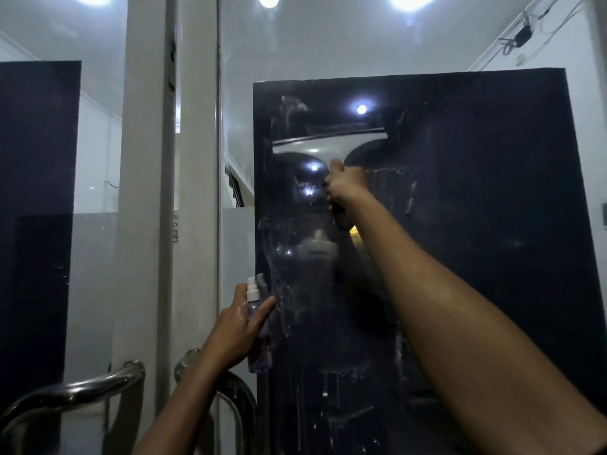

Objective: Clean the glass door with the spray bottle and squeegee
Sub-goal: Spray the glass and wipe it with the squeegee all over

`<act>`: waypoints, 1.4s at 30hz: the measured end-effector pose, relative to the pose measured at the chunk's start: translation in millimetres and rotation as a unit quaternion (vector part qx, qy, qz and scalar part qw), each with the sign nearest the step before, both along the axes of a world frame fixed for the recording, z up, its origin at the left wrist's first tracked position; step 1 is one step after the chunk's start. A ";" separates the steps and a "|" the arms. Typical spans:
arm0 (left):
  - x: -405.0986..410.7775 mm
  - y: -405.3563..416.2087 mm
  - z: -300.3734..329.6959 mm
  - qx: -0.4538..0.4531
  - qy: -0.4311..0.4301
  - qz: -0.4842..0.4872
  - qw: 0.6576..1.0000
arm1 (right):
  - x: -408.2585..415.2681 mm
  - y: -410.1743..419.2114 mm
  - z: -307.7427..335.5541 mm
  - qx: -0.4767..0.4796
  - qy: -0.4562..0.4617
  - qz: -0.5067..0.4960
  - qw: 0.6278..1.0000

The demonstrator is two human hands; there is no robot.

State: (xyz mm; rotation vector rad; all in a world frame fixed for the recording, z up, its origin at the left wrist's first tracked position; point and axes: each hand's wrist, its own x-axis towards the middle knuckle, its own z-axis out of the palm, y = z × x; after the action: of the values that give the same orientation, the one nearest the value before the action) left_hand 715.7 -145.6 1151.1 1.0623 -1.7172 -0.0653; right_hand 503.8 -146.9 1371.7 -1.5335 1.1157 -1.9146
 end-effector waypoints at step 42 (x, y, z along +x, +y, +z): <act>-11.2 53.0 0.2 0.098 -0.044 0.002 0.994 | -167.0 74.2 -80.3 0.002 0.503 -0.224 0.835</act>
State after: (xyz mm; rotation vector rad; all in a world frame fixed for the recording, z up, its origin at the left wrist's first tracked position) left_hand 704.5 -92.5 1151.2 1.2280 -1.8160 -0.1901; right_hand 336.8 -72.7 1291.4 -2.5537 2.0326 -1.2312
